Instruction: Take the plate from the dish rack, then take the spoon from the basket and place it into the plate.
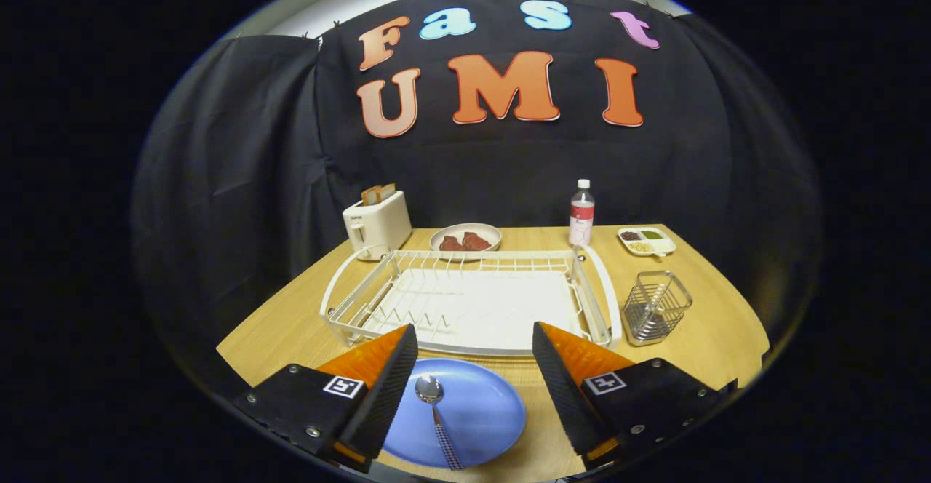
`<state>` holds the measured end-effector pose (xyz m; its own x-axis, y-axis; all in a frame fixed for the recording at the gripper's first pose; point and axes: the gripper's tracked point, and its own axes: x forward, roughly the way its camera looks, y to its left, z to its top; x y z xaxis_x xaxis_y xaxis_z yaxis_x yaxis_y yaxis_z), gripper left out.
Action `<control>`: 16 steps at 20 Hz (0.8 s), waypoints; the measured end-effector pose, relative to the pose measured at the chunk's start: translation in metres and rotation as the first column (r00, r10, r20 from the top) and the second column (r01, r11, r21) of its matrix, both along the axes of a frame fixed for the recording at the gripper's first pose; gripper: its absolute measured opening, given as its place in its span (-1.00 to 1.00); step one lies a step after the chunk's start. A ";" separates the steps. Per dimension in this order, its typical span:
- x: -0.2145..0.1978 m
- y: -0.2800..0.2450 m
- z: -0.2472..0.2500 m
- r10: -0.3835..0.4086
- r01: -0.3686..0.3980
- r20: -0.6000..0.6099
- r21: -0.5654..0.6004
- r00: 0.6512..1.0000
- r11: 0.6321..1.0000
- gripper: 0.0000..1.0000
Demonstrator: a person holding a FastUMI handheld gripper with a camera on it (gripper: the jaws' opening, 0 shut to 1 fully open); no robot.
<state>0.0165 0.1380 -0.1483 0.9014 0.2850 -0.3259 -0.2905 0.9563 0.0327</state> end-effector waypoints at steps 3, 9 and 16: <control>0.018 -0.025 0.032 -0.064 0.065 0.046 -0.014 0.997 0.998 0.95; 0.048 -0.079 0.094 -0.188 0.190 0.134 -0.006 0.973 0.982 0.95; 0.058 -0.103 0.125 -0.236 0.240 0.184 0.001 0.954 0.971 0.95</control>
